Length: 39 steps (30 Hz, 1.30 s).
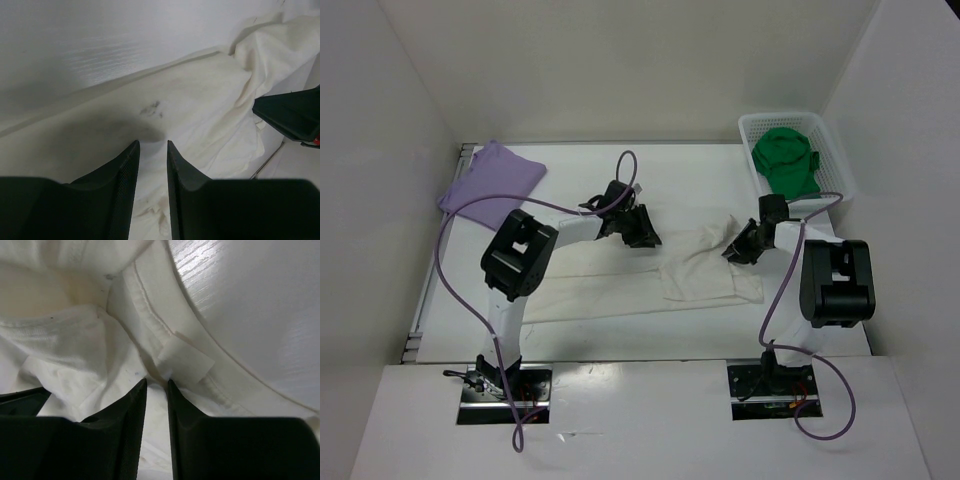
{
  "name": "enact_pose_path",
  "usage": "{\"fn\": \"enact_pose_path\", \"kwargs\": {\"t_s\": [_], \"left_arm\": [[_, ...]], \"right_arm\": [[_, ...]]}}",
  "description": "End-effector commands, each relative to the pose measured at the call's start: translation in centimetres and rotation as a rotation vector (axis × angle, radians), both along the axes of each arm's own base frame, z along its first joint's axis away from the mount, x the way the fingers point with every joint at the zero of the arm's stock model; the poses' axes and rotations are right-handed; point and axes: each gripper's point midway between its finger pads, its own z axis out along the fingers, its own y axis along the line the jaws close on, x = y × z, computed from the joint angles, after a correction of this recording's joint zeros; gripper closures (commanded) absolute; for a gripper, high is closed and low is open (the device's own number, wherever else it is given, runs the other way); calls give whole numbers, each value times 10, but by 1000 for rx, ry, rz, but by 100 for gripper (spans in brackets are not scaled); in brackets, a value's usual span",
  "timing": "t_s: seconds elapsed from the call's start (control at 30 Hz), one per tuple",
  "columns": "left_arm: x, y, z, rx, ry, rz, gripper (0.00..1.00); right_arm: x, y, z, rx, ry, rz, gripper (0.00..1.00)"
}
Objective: Fold and stack the t-shirts
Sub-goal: Fold the other side of the tshirt into a rectangle
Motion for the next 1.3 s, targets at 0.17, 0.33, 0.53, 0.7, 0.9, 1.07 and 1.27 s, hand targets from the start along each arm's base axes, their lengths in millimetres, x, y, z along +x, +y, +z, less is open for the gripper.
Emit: {"fn": "enact_pose_path", "kwargs": {"t_s": [0.17, 0.33, 0.53, 0.7, 0.9, 1.07, 1.27], "left_arm": [[17, 15, -9, 41, -42, 73, 65], [27, 38, -14, 72, -50, 148, 65], [26, 40, -18, 80, -39, 160, 65], [26, 44, -20, 99, -36, 173, 65], [33, 51, -7, 98, -60, 219, 65], [31, 57, 11, 82, -85, 230, 65], [28, 59, 43, 63, -142, 217, 65]], "right_arm": [[18, -3, 20, -6, -100, 2, 92], [11, -10, 33, -46, -126, -19, 100], [-18, -8, 44, -46, -101, -19, 100], [-41, -7, 37, -36, -47, -34, 100], [-48, -16, 20, -81, 26, -74, 100], [-37, -22, 27, -109, -18, -101, 83], [-8, -23, 78, -131, -126, -22, 78]]}}
